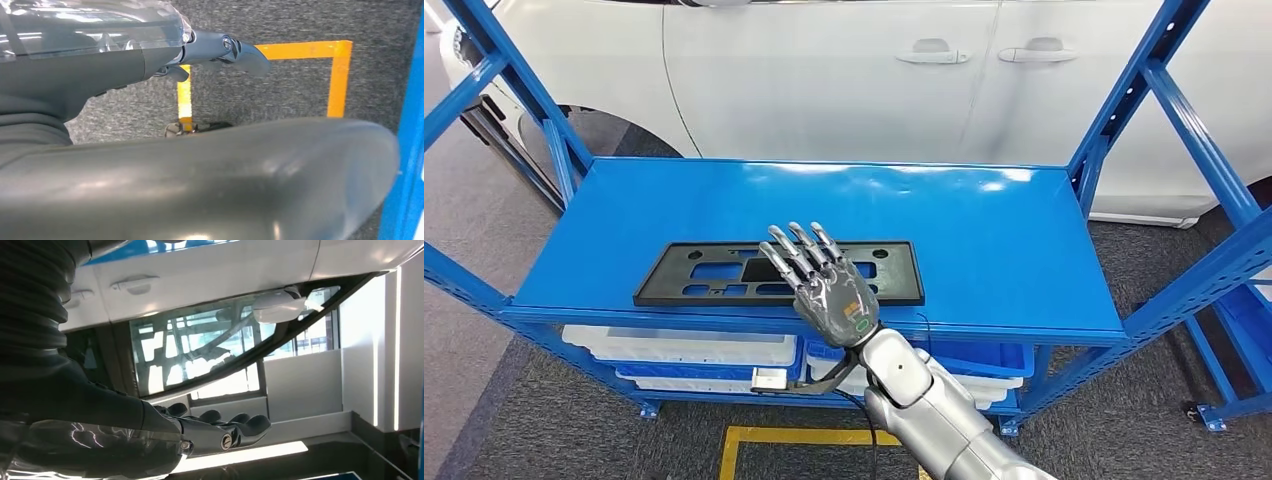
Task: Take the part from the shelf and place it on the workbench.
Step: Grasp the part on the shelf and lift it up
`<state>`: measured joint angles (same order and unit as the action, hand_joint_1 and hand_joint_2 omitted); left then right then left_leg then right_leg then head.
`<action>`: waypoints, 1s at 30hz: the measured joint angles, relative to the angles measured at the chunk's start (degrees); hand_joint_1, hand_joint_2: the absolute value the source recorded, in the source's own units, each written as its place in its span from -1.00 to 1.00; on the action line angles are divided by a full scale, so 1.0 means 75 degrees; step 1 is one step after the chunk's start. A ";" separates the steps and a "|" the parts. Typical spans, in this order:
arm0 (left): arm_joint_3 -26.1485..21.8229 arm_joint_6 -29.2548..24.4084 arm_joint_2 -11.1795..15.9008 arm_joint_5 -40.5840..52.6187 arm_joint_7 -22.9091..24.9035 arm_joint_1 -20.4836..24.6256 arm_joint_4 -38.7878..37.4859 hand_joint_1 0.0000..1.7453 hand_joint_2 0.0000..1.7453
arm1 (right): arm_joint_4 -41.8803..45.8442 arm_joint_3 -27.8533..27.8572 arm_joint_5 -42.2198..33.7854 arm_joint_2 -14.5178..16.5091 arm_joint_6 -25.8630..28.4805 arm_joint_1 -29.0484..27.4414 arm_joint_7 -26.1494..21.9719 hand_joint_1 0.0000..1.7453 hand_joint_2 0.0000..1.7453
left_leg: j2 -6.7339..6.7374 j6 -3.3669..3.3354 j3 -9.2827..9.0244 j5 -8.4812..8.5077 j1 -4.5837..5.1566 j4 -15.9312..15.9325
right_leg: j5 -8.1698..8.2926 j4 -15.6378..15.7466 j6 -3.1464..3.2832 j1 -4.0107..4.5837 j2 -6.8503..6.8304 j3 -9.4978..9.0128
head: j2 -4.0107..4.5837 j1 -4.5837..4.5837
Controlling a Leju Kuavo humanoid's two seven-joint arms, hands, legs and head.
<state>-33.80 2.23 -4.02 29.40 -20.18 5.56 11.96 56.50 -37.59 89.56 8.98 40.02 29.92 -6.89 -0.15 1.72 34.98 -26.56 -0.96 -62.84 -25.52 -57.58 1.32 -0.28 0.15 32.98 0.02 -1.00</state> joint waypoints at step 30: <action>0.0012 0.0029 -0.0023 0.0055 0.0095 0.0032 0.0000 -1.00 -1.00 | -0.3038 -0.1073 -0.0289 0.0336 0.0006 0.1448 -0.0092 -1.00 1.00 | -0.0008 0.0085 0.0307 -0.0072 -0.0054 -0.0383 | 0.0062 0.0057 -0.0027 -0.0028 -0.0013 0.0024 | 0.0000 -0.0001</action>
<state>-33.70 2.45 -4.19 29.81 -19.47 5.80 11.96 33.71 -45.64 87.40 11.50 40.06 40.78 -7.58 -0.21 2.36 37.28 -27.10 -1.36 -65.72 -25.05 -57.16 1.12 -0.49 0.05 33.16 0.02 -1.00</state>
